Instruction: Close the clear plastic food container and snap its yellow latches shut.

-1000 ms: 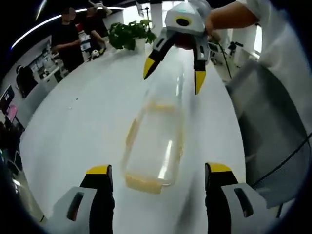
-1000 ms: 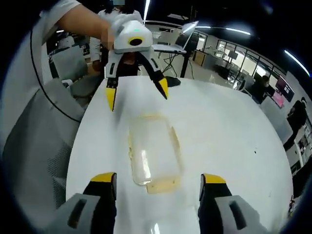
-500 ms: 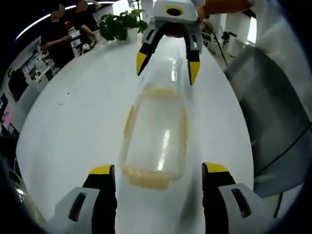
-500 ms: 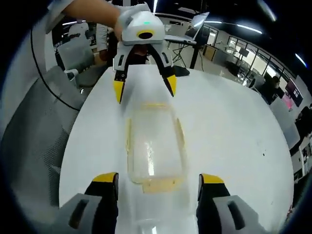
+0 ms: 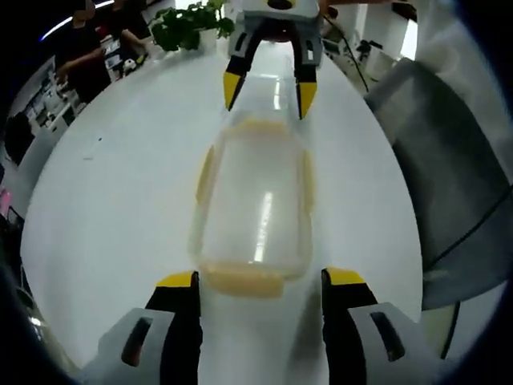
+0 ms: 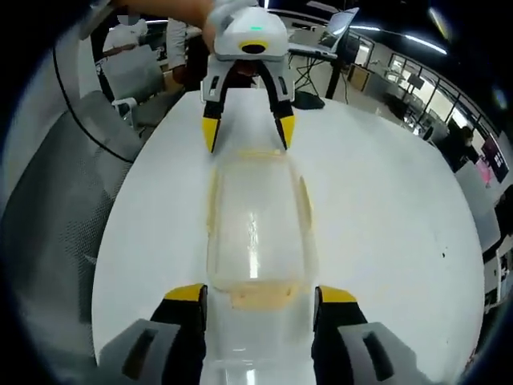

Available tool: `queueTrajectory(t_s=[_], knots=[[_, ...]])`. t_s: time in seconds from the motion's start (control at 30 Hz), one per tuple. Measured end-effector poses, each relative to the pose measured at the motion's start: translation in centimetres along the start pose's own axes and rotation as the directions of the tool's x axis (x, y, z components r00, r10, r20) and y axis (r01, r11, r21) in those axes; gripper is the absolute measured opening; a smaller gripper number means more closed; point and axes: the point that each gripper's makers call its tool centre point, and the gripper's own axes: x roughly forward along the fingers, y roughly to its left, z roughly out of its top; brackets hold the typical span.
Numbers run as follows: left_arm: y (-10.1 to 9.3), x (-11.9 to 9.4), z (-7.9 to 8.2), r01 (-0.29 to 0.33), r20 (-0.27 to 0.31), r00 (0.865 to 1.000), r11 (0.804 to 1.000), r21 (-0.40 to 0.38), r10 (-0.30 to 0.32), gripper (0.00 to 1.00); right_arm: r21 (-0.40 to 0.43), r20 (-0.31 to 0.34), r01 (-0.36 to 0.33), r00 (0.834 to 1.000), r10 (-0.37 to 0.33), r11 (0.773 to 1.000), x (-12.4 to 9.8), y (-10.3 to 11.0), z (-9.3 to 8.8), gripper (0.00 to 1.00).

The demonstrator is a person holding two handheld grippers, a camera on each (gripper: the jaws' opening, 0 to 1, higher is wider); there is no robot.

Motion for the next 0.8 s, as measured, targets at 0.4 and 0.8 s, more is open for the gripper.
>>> queueTrajectory(t_s=[0.4,0.8], knots=[[0.2,0.4,-0.4,0.016,-0.027,1.000,1.000,0.012,-0.016,0.50,0.000,-0.023,-0.026,0.999,0.026,1.000,0.8,-0.1,-0.3,0.44],[0.8,0.8,-0.7,0.014,-0.039,0.999,0.999,0.036,-0.012,0.42,-0.010,-0.081,-0.042,0.996,0.041,0.999,1.8,-0.4,-1.2,0.38]])
